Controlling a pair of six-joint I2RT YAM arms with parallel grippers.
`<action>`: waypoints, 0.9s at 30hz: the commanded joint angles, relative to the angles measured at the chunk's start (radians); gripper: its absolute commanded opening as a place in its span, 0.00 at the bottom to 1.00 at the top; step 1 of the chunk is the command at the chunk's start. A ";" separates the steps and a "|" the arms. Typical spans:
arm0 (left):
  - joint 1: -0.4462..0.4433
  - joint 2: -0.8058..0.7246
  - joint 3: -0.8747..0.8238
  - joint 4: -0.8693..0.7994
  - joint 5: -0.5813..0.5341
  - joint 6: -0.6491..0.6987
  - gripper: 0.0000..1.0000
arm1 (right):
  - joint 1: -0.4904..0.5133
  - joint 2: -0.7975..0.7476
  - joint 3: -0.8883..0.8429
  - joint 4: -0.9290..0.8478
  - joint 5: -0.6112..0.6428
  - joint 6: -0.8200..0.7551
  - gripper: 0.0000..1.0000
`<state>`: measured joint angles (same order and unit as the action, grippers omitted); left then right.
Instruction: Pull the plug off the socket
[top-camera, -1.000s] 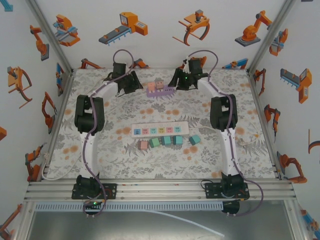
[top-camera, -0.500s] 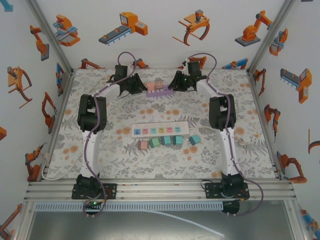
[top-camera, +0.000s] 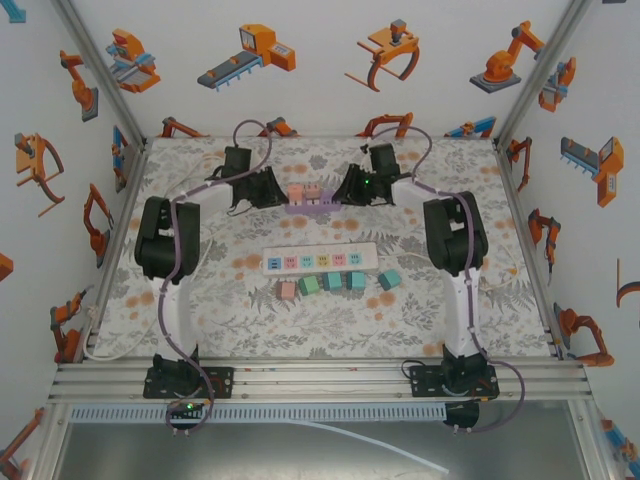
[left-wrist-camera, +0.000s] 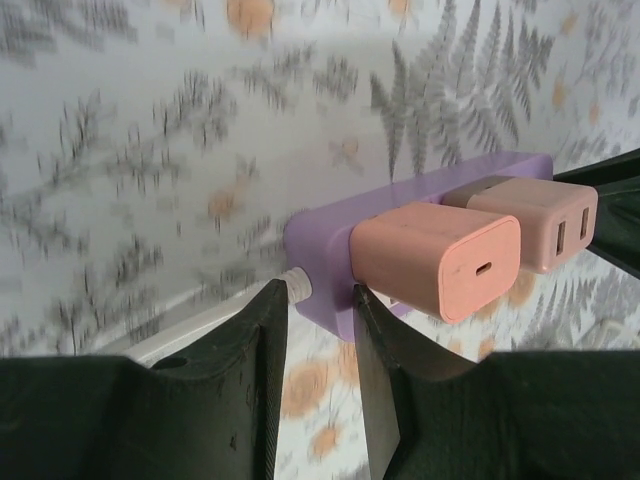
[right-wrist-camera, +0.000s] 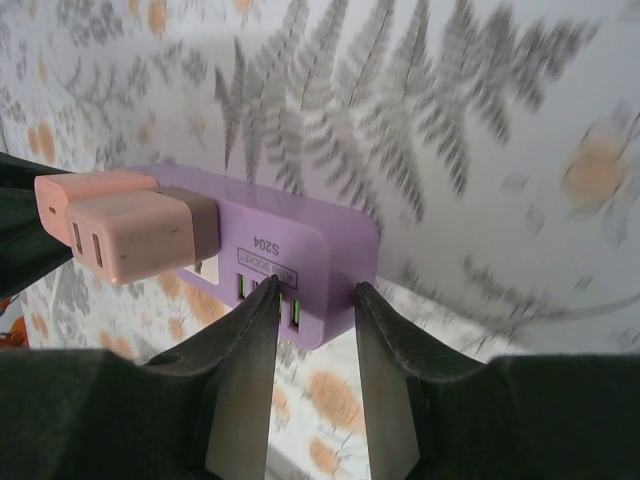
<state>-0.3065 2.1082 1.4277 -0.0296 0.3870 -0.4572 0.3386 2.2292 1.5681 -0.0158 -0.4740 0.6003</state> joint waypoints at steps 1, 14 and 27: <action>-0.047 -0.076 -0.138 -0.034 0.031 0.018 0.35 | 0.054 -0.104 -0.148 0.053 -0.002 0.041 0.30; -0.120 -0.311 -0.492 0.076 -0.077 -0.040 0.35 | 0.105 -0.324 -0.471 0.126 0.060 0.037 0.34; -0.120 -0.464 -0.443 -0.038 -0.149 0.024 0.45 | 0.105 -0.591 -0.402 -0.078 0.211 -0.236 0.50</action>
<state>-0.4248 1.7126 0.9661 -0.0147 0.2657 -0.4709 0.4419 1.7145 1.1221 -0.0513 -0.3233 0.4831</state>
